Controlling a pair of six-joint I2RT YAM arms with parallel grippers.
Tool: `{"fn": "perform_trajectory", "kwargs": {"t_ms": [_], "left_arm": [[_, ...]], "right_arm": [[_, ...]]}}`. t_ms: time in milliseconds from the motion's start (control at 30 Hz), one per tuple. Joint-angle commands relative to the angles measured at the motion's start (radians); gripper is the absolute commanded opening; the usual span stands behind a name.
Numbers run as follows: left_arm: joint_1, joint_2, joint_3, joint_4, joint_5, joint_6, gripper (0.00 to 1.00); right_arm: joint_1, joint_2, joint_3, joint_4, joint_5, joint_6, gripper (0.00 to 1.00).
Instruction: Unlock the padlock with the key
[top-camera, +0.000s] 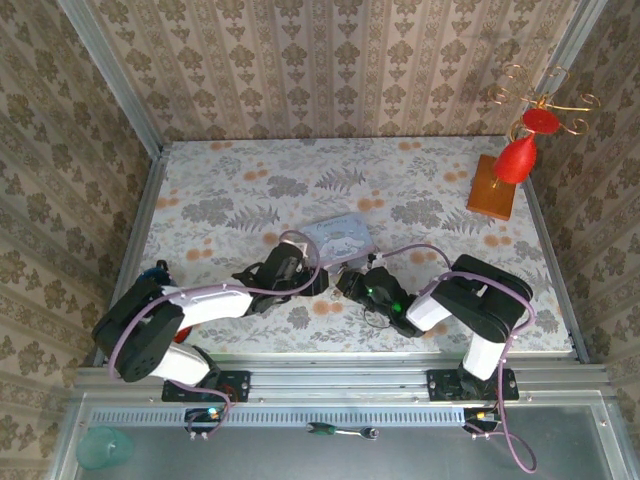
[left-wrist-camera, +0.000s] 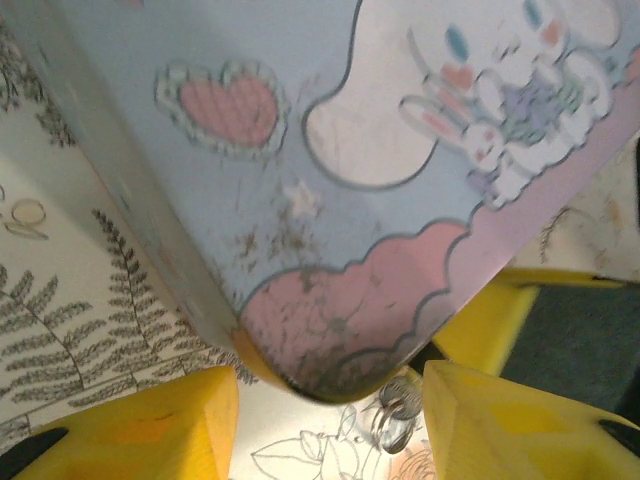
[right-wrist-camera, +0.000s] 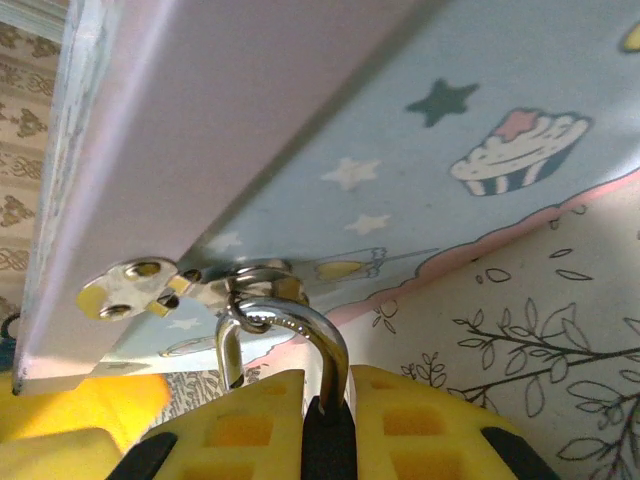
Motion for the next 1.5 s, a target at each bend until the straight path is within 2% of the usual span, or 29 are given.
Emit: {"fn": "perform_trajectory", "kwargs": {"t_ms": [0, 233, 567, 833, 1467], "left_arm": [[-0.012, 0.019, 0.025, -0.021, 0.013, -0.016, 0.52], [-0.017, 0.007, 0.021, -0.007, 0.012, -0.023, 0.52], [-0.007, -0.142, 0.023, -0.026, -0.047, 0.007, 0.58], [0.038, -0.086, 0.046, -0.027, -0.072, -0.019, 0.61], [0.063, -0.021, 0.053, -0.034, -0.076, -0.007, 0.63]], "right_arm": [[-0.025, 0.017, -0.03, 0.028, 0.019, 0.045, 0.0], [-0.056, 0.02, -0.062, 0.108, 0.042, 0.124, 0.0], [-0.058, 0.038, -0.054, 0.164, 0.075, 0.165, 0.0], [-0.064, 0.04, -0.055, 0.193, 0.081, 0.215, 0.0], [-0.078, 0.005, -0.123, 0.187, 0.056, 0.2, 0.0]]}}
